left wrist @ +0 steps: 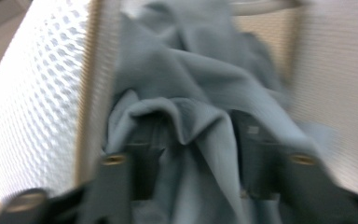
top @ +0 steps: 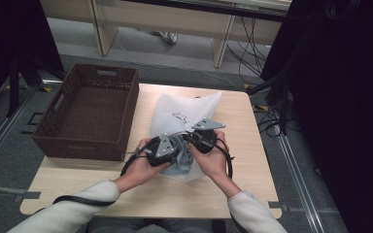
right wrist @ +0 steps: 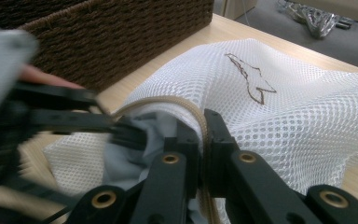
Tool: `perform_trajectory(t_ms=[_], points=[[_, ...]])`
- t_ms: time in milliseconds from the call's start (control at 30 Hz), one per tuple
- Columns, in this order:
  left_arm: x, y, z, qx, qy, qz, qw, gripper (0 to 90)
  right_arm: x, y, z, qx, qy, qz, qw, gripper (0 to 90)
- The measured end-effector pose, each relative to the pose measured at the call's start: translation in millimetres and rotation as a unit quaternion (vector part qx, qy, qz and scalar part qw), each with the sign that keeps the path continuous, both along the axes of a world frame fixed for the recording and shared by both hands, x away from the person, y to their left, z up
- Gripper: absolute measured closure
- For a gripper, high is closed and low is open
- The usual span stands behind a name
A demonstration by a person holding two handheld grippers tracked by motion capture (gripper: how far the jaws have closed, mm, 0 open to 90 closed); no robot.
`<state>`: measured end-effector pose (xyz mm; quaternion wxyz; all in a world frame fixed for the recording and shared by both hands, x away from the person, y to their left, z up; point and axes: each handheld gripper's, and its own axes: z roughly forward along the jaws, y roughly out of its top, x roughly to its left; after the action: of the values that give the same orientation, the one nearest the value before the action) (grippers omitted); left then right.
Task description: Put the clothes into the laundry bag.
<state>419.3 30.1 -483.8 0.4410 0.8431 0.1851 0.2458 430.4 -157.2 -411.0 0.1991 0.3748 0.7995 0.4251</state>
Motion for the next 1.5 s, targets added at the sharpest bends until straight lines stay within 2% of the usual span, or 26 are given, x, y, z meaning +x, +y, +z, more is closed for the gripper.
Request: perform_trajectory(t_ms=[33, 67, 133, 200, 233, 300, 333, 433, 467, 500, 567, 600, 667, 700, 733, 767, 833, 900, 967, 1067, 1100, 1133, 1167, 1200, 1233, 1500], points=[[-7.9, 3.5, 0.3, -0.006, 0.0, 0.0, 1.0, 46.0, 0.1, -1.0, 1.0, -0.003, 0.002, 0.0, 1.0, 87.4], [-13.9, 8.7, 1.2, 0.01, 0.002, -0.008, 0.9999, 42.8, 0.4, -1.0, 0.5, -0.003, -0.002, 0.002, 1.0, 87.4], [-21.8, 15.5, -2.8, 0.021, 0.02, -0.016, 0.9995, 38.0, 0.5, -0.8, 0.9, -0.003, -0.001, 0.0, 1.0, 87.3], [-23.4, 16.9, -11.9, 0.035, 0.042, -0.016, 0.9984, 36.7, 1.2, -0.3, 0.4, -0.002, -0.007, -0.003, 1.0, 87.4], [-22.2, 15.7, -15.3, 0.04, 0.041, -0.017, 0.9982, 36.7, 1.0, -0.4, 0.5, -0.006, -0.002, 0.003, 1.0, 87.3], [-19.4, 9.9, -21.3, 0.049, 0.053, -0.017, 0.9973, 38.3, 1.0, 0.7, -0.2, -0.008, -0.011, 0.005, 0.9999, 87.3], [-18.3, 6.1, -24.1, 0.045, 0.056, -0.018, 0.9973, 38.9, 0.6, 1.5, -0.3, -0.008, -0.009, 0.003, 0.9999, 87.3], [-14.6, -3.6, -26.9, 0.062, 0.055, -0.023, 0.9963, 49.2, 1.8, 1.1, -0.1, -0.015, -0.012, 0.015, 0.9997, 87.3], [-12.4, -6.4, -27.3, 0.072, 0.054, -0.022, 0.9957, 53.2, 1.4, 2.4, -1.6, -0.006, -0.008, 0.009, 0.9999, 87.4], [-10.0, -8.9, -27.8, 0.079, 0.054, -0.022, 0.9952, 56.9, 1.5, 1.9, -1.3, -0.009, -0.002, 0.011, 0.9999, 87.4], [-7.0, -15.0, -29.8, 0.076, 0.055, -0.014, 0.9955, 65.9, 1.2, 2.0, -2.6, -0.006, 0.005, 0.005, 1.0, 87.4], [-5.5, -16.9, -29.1, 0.082, 0.052, -0.012, 0.9952, 71.9, 1.4, 1.6, -2.6, -0.008, 0.005, 0.005, 0.9999, 87.4], [-3.8, -21.9, -28.1, 0.071, 0.048, -0.002, 0.9964, 83.2, 0.5, 1.3, -1.7, -0.008, 0.003, 0.004, 1.0, 87.4], [-3.0, -23.6, -26.0, 0.068, 0.041, -0.001, 0.9968, 85.3, 0.4, 1.8, -1.9, -0.005, -0.002, 0.002, 1.0, 87.4], [-2.3, -24.1, -24.3, 0.073, 0.035, -0.002, 0.9967, 86.3, 1.3, 0.9, -0.8, -0.012, -0.006, 0.015, 0.9998, 87.4], [-1.9, -24.0, -21.3, 0.082, 0.028, -0.005, 0.9962, 86.5, 0.8, 1.3, -0.4, -0.01, -0.004, 0.013, 0.9999, 87.4], [-2.0, -25.2, -19.4, 0.06, 0.015, 0.002, 0.9981, 86.8, 0.1, 1.8, 0.4, -0.007, -0.002, 0.012, 0.9999, 87.4], [-1.5, -25.1, -16.2, 0.048, 0.001, 0.006, 0.9988, 86.9, -0.5, 2.3, 0.8, -0.007, -0.003, 0.011, 0.9999, 87.4], [-1.2, -25.9, -14.0, 0.024, -0.009, 0.012, 0.9996, 86.9, -1.8, 3.8, 1.5, 0.001, 0.0, 0.006, 1.0, 87.4], [2.3, -25.6, -10.3, 0.008, -0.023, 0.021, 0.9995, 86.9, -2.3, 4.7, 3.1, 0.005, -0.011, 0.007, 0.9999, 87.4], [2.5, -26.7, -10.3, -0.009, -0.02, 0.027, 0.9994, 86.9, -3.0, 4.6, 4.5, 0.005, -0.008, 0.009, 0.9999, 87.4], [3.8, -26.4, -9.2, -0.009, -0.024, 0.029, 0.9993, 86.8, -2.4, 4.2, 5.4, 0.001, -0.01, 0.015, 0.9998, 87.4], [5.1, -25.9, -8.1, -0.013, -0.029, 0.029, 0.9991, 86.8, -4.3, 5.2, 6.2, 0.009, -0.002, 0.006, 0.9999, 87.4], [5.1, -27.2, -8.6, -0.026, -0.027, 0.034, 0.9987, 86.8, -4.1, 4.8, 6.8, 0.01, -0.002, 0.007, 0.9999, 87.4], [5.3, -27.4, -8.7, -0.029, -0.026, 0.036, 0.9986, 86.8, -3.1, 5.2, 5.8, 0.014, -0.012, 0.007, 0.9998, 87.4], [9.2, -31.0, -11.1, -0.032, -0.041, 0.04, 0.9978, 86.5, -2.3, 3.5, 6.8, 0.016, -0.001, 0.009, 0.9998, 87.4]])
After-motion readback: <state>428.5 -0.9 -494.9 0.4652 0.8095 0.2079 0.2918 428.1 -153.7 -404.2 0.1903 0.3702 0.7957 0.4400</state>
